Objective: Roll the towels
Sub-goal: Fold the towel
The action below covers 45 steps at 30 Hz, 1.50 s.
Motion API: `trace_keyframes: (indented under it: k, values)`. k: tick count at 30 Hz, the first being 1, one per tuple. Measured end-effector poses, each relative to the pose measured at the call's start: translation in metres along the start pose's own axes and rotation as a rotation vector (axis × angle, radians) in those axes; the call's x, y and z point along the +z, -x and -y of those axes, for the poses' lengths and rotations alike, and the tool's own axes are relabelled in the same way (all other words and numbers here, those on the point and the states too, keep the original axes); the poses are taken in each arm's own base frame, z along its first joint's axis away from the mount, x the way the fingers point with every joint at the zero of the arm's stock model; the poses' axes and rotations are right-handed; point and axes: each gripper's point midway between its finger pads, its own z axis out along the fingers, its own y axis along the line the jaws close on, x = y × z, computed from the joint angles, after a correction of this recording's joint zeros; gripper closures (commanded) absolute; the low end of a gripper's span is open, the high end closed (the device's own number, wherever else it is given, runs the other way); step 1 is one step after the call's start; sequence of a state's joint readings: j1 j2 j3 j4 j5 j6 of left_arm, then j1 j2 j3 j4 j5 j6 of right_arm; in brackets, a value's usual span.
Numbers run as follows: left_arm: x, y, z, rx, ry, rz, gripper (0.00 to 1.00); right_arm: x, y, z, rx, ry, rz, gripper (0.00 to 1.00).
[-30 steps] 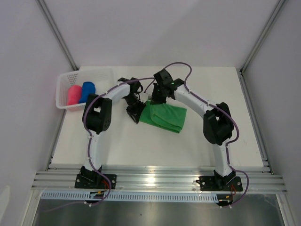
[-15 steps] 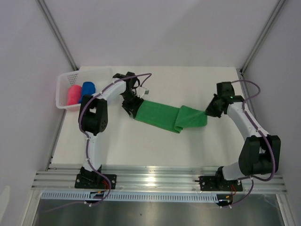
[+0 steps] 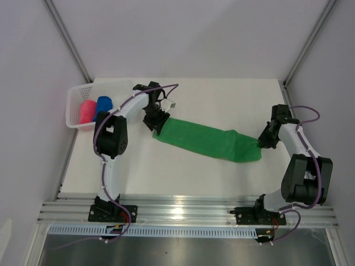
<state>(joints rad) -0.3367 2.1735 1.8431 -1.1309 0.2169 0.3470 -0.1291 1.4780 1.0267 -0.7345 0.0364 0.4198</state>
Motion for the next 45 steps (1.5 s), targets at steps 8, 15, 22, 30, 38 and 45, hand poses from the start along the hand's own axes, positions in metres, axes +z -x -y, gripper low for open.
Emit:
trace_keyframes:
  k: [8, 15, 22, 30, 38, 45]
  values:
    - [0.004, -0.004, -0.002, 0.01, 0.002, -0.01, 0.49, 0.012, 0.005, 0.036, 0.034, -0.078, -0.031, 0.65]
    - [0.001, -0.023, 0.002, 0.143, 0.002, -0.022, 0.45, 0.015, 0.007, 0.06, 0.087, -0.122, -0.051, 0.55]
    - [-0.005, -0.035, 0.012, 0.557, 0.159, -0.003, 0.41, 0.008, -0.012, 0.053, 0.125, -0.065, -0.074, 0.58]
    - [0.01, -0.015, 0.008, 0.778, 0.245, -0.003, 0.37, 0.031, -0.07, 0.053, 0.226, -0.047, -0.226, 0.59]
    - [0.034, -0.016, -0.001, 0.8, 0.245, -0.073, 0.52, 0.034, -0.072, 0.053, 0.251, -0.051, -0.234, 0.67]
    - [0.036, -0.02, 0.0, 0.799, 0.218, -0.116, 0.96, 0.036, -0.072, 0.052, 0.249, -0.042, -0.23, 0.94]
